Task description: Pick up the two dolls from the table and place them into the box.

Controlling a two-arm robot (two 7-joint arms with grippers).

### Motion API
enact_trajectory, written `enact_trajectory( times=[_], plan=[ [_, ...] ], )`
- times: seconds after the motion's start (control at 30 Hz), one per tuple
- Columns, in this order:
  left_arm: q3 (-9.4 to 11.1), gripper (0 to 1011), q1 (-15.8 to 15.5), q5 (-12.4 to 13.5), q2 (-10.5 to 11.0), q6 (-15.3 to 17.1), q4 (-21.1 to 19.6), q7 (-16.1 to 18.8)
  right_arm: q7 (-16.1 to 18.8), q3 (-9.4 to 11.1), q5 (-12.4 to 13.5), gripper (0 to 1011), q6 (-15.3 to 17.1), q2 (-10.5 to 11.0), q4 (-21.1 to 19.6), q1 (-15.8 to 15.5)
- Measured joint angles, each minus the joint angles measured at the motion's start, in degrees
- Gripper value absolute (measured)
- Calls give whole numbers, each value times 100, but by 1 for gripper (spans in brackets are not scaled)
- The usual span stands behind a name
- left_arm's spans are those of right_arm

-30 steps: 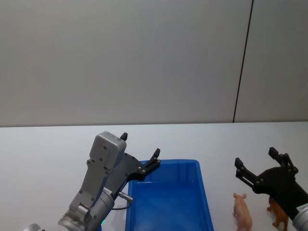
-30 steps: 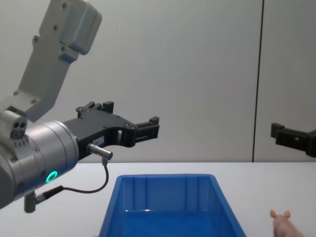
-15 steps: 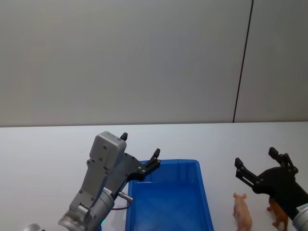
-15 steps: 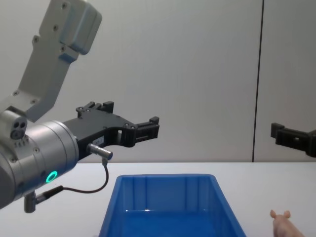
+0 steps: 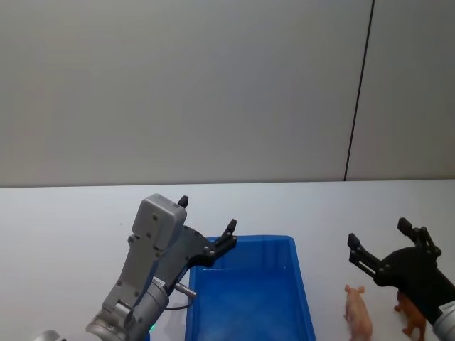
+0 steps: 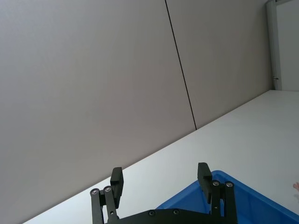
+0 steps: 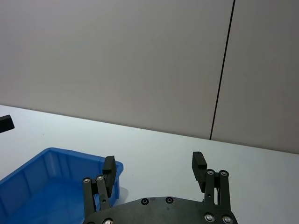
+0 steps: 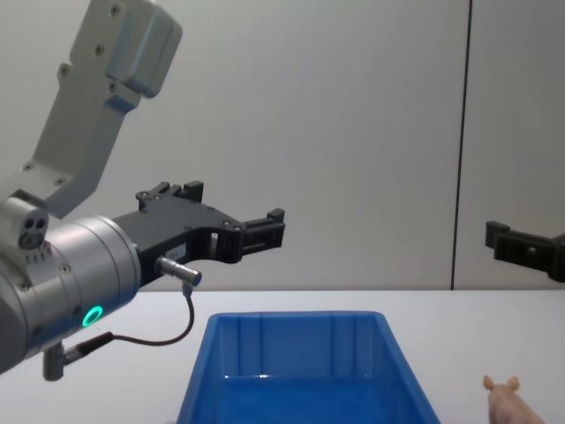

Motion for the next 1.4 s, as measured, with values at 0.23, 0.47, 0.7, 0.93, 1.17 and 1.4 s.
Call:
enact_trajectory(
  times=[0.23,0.47,0.7,0.93,1.17,1.4],
  plan=[
    [0,1003,0,0,0,0,0,0,-96,30,-23,1001,119,26,5,-29],
    [0,1003,0,0,0,0,0,0,-342,71,-63,1001,381,46,0,-89],
    [0,1003,0,0,0,0,0,0,-563,100,-90,1001,621,49,-13,-142],
    [0,1003,0,0,0,0,0,0,-833,141,-78,1001,922,34,-8,-210],
    [0,1003,0,0,0,0,0,0,-1025,169,-9,1001,1142,3,54,-266],
    [0,1003,0,0,0,0,0,0,-1148,193,66,1001,1316,-38,142,-317]
  ],
)
